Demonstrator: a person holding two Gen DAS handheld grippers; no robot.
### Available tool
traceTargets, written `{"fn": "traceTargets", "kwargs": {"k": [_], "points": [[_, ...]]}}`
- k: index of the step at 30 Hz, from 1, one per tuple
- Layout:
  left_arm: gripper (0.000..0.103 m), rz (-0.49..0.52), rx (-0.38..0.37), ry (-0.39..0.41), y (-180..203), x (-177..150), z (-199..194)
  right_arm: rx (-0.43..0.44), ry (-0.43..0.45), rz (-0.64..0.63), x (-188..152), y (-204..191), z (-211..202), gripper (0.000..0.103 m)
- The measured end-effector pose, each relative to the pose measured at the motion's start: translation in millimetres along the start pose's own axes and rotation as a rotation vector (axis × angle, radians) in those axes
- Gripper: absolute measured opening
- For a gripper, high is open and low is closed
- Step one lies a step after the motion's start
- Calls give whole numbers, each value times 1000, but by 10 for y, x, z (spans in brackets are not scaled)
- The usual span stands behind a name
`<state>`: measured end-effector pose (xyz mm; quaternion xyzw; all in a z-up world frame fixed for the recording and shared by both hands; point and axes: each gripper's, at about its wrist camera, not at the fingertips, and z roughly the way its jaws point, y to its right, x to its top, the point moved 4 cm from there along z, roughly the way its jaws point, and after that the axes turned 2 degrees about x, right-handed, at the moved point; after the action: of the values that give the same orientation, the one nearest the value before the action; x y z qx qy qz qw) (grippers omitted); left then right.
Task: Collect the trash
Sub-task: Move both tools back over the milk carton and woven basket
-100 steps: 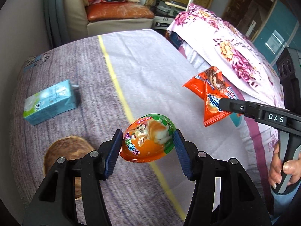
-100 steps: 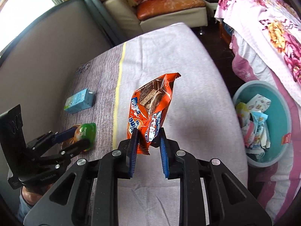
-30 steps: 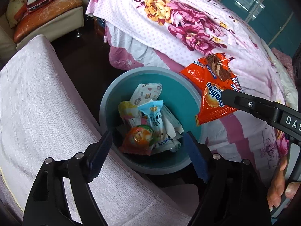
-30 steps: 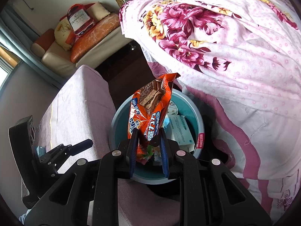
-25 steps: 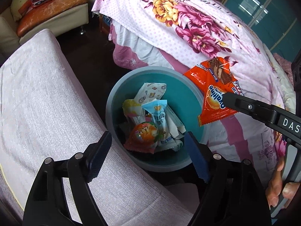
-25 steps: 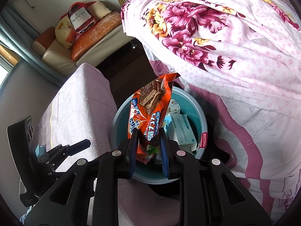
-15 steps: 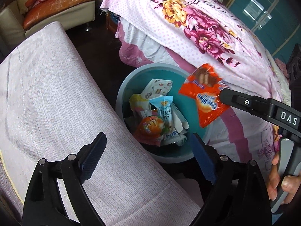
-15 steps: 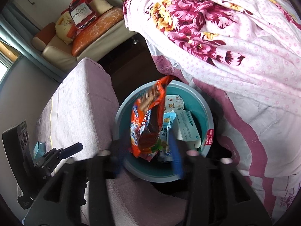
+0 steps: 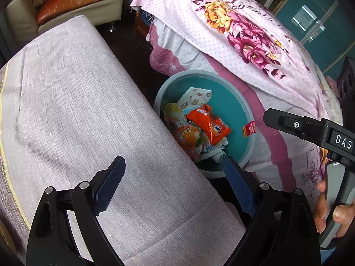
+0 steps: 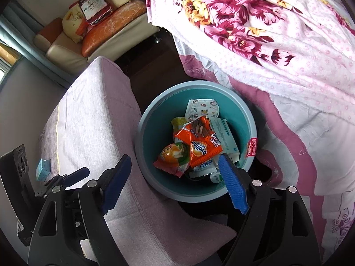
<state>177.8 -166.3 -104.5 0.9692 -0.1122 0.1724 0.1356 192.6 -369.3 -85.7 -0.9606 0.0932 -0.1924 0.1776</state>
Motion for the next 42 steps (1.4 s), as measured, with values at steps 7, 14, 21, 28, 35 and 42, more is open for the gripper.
{"fn": "traceTargets", "kwargs": {"k": [7, 14, 21, 28, 35, 42], "points": [[91, -25, -8, 15, -138, -100, -137, -13, -5, -41, -99, -211, -48, 80], [91, -54, -8, 42, -304, -200, -313, -20, -1, -80, -168, -427, -106, 80], [91, -97, 7, 78, -581, -324, -540, -11, -9, -140, -260, -732, -117, 80], [91, -155, 21, 114, -941, -490, -773, 1, -26, -231, -382, -1153, -74, 80], [91, -191, 48, 142, -1305, -694, -1005, 12, -61, -306, -537, -1605, 10, 80], [91, -215, 118, 167, -1831, -991, -1313, 24, -112, -390, -746, -2124, 151, 80]]}}
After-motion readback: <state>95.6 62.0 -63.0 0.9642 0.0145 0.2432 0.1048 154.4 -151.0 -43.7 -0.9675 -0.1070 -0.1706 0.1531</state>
